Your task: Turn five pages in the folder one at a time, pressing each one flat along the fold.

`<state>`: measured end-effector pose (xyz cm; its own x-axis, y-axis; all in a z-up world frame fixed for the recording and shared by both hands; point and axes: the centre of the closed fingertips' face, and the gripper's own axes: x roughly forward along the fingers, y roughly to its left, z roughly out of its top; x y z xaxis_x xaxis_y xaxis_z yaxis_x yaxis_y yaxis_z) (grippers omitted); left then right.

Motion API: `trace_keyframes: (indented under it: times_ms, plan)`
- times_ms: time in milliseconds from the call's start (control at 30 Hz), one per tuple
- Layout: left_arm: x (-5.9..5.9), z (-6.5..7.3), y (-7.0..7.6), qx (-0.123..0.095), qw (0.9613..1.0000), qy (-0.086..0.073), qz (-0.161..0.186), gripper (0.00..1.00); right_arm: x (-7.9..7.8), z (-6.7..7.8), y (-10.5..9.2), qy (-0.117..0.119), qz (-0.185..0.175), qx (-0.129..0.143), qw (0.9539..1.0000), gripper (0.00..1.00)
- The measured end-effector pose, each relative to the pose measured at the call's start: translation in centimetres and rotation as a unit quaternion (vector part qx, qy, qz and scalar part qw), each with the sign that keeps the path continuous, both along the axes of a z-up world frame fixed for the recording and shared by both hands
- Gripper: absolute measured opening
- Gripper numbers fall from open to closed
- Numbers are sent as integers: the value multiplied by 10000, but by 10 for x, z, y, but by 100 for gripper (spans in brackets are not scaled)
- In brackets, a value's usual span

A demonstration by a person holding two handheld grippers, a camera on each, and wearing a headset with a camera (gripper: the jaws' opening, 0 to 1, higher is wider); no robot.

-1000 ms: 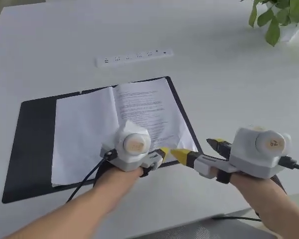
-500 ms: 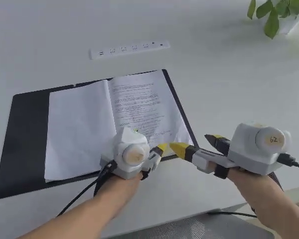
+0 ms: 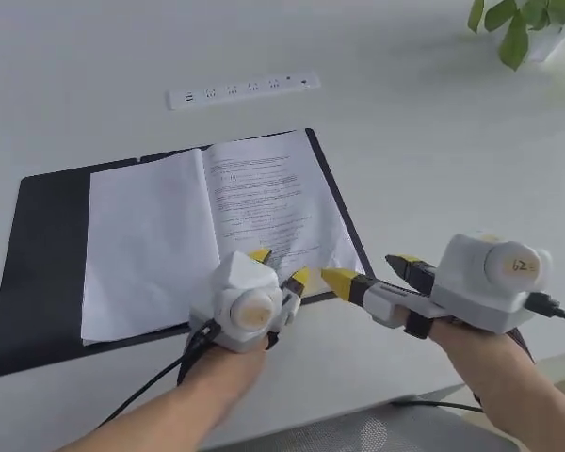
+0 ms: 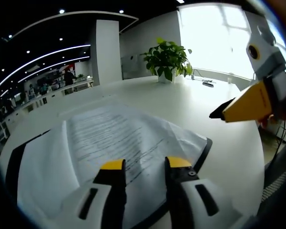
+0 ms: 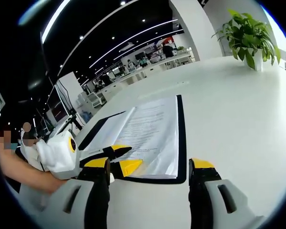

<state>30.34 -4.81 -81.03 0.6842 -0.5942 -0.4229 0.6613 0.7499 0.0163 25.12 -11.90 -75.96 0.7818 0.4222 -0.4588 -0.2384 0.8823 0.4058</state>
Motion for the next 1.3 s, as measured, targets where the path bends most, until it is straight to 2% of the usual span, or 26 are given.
trace_keyframes:
  times_ms: [333, 400, 467, 700, 1067, 1300]
  plan:
    - [1, 0, 1, 40, 10000, -37, -12, 24, 0, -1, 1, 31, -2, 29, 10000, 65]
    - [3, 0, 2, 73, 10000, -56, 15, 18, 0, -1, 1, 38, 2, 46, 10000, 65]
    - [6, 0, 5, 172, 9997, -139, 31, 11, 0, -2, 2, 47, 14, 37, 10000, 64]
    - [8, 0, 8, 163, 9998, -93, 103, 7, 4, -6, 5, 86, 46, 101, 9999, 59]
    - [6, 1, 6, 209, 9997, -122, 103, 4, 12, -17, 10, 226, 88, 178, 9995, 49]
    - [7, 1, 4, 189, 9997, -107, 108, 2, 13, -13, 8, 149, 84, 195, 9997, 47]
